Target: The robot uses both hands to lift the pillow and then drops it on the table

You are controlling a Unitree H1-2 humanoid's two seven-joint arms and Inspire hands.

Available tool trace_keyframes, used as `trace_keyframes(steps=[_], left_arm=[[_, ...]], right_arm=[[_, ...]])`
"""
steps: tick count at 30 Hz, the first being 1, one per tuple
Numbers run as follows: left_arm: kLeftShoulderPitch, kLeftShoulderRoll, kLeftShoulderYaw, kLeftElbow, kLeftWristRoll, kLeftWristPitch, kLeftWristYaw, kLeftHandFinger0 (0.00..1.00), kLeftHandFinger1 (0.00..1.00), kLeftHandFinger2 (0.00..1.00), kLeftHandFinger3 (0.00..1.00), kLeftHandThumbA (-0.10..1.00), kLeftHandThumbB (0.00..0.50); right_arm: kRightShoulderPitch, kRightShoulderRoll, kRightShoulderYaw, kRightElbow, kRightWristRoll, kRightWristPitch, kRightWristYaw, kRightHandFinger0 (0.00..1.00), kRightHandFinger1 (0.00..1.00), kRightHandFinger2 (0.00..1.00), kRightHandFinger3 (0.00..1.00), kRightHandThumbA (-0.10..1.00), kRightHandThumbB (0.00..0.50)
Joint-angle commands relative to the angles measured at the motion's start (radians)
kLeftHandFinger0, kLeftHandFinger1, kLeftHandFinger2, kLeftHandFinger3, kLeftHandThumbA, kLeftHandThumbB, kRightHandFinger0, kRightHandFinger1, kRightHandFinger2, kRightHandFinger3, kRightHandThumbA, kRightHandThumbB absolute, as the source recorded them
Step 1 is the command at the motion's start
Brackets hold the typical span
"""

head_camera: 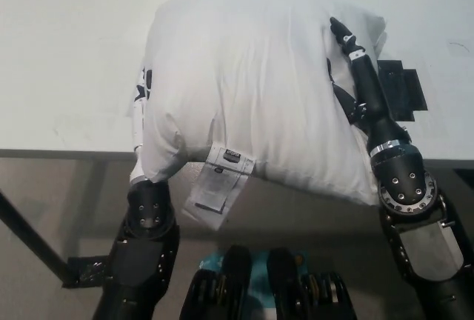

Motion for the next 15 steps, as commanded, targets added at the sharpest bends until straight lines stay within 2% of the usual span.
trace_keyframes(steps=[1, 4, 5, 6, 7, 10, 11, 13, 15], left_arm=[[-0.064, 0.020, -0.037, -0.006, 0.041, -0.072, -0.025, 1.00, 1.00, 1.00, 1.00, 1.00, 0.110], [-0.041, 0.044, -0.052, -0.035, 0.052, -0.090, -0.030, 1.00, 1.00, 1.00, 1.00, 1.00, 0.113], [-0.033, 0.053, -0.059, -0.041, 0.061, -0.101, -0.027, 1.00, 1.00, 1.00, 1.00, 1.00, 0.109], [-0.024, 0.066, -0.072, -0.052, 0.081, -0.097, -0.024, 1.00, 1.00, 1.00, 1.00, 1.00, 0.142], [-0.015, 0.083, -0.087, -0.064, 0.105, -0.085, -0.019, 1.00, 1.00, 1.00, 1.00, 1.00, 0.152], [0.013, 0.125, -0.125, -0.104, 0.161, -0.067, -0.010, 1.00, 1.00, 1.00, 1.00, 1.00, 0.111], [0.023, 0.141, -0.136, -0.113, 0.175, -0.063, -0.006, 1.00, 1.00, 1.00, 1.00, 1.00, 0.095], [0.040, 0.163, -0.145, -0.130, 0.184, -0.052, -0.006, 1.00, 1.00, 1.00, 1.00, 1.00, 0.086], [0.058, 0.185, -0.157, -0.151, 0.211, -0.022, -0.003, 1.00, 1.00, 1.00, 1.00, 1.00, 0.104]], right_arm=[[-0.052, 0.007, 0.001, -0.049, 0.037, -0.056, 0.050, 1.00, 1.00, 1.00, 1.00, 1.00, 0.246], [-0.049, -0.003, -0.007, -0.075, 0.044, -0.037, 0.065, 1.00, 1.00, 1.00, 1.00, 1.00, 0.240], [-0.047, -0.007, -0.009, -0.079, 0.042, -0.033, 0.067, 1.00, 1.00, 1.00, 1.00, 1.00, 0.257], [-0.045, -0.013, -0.011, -0.082, 0.040, -0.026, 0.071, 1.00, 1.00, 1.00, 1.00, 1.00, 0.268], [-0.046, -0.021, -0.013, -0.086, 0.038, -0.017, 0.077, 1.00, 1.00, 1.00, 1.00, 1.00, 0.267], [-0.052, -0.047, -0.021, -0.064, 0.042, -0.029, 0.092, 1.00, 1.00, 1.00, 1.00, 1.00, 0.331], [-0.056, -0.061, -0.024, -0.056, 0.040, -0.027, 0.098, 1.00, 1.00, 1.00, 1.00, 1.00, 0.334], [-0.060, -0.079, -0.030, -0.045, 0.041, -0.024, 0.102, 1.00, 1.00, 1.00, 1.00, 1.00, 0.319], [-0.063, -0.095, -0.038, -0.031, 0.046, -0.030, 0.103, 1.00, 1.00, 1.00, 1.00, 1.00, 0.281]])
